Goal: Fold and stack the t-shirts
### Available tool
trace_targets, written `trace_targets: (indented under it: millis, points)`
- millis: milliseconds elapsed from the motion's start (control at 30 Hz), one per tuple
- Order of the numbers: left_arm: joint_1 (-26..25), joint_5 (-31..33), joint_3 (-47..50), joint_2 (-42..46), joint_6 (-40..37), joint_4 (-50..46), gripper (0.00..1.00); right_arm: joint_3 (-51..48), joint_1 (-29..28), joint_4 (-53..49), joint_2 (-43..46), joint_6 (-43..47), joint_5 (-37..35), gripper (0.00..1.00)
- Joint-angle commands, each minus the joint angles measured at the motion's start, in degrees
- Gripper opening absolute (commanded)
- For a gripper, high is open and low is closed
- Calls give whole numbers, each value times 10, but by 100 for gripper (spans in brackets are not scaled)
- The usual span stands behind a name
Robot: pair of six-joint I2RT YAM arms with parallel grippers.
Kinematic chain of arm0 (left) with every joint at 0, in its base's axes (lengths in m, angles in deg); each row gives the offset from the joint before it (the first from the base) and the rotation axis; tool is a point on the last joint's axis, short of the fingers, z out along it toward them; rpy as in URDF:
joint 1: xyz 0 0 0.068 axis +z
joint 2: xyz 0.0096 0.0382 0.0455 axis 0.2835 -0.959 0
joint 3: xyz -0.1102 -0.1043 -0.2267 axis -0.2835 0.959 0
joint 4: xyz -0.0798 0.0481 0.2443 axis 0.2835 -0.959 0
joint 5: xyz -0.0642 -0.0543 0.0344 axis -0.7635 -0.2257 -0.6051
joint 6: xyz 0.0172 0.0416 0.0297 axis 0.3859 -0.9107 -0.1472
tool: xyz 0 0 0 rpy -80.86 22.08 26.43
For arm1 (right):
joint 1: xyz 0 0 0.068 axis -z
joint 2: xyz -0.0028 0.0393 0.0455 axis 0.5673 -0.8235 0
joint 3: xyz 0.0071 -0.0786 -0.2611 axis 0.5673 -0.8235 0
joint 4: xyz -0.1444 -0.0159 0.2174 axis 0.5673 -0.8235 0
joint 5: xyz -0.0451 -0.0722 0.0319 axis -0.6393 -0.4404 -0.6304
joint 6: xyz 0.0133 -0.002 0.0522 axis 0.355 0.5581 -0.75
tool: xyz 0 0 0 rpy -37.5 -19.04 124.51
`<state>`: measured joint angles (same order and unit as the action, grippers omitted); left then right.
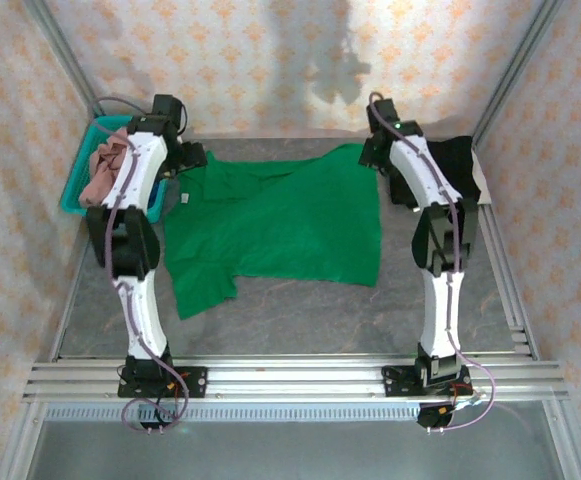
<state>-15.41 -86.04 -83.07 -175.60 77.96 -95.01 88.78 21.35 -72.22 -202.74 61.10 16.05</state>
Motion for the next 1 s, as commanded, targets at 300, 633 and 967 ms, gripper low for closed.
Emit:
trace_targets:
  millis: [300,633,967]
  points:
    - [-137,4,554,281,145,275,78,-563,-121,271,276,-129,37,35]
    - [-224,-26,787,354,227,354,67,-728,-141,262,358,-214,23,31]
    - [-328,-2,808,490,292,258,66,-755,-140,120,512,-237,-45,27]
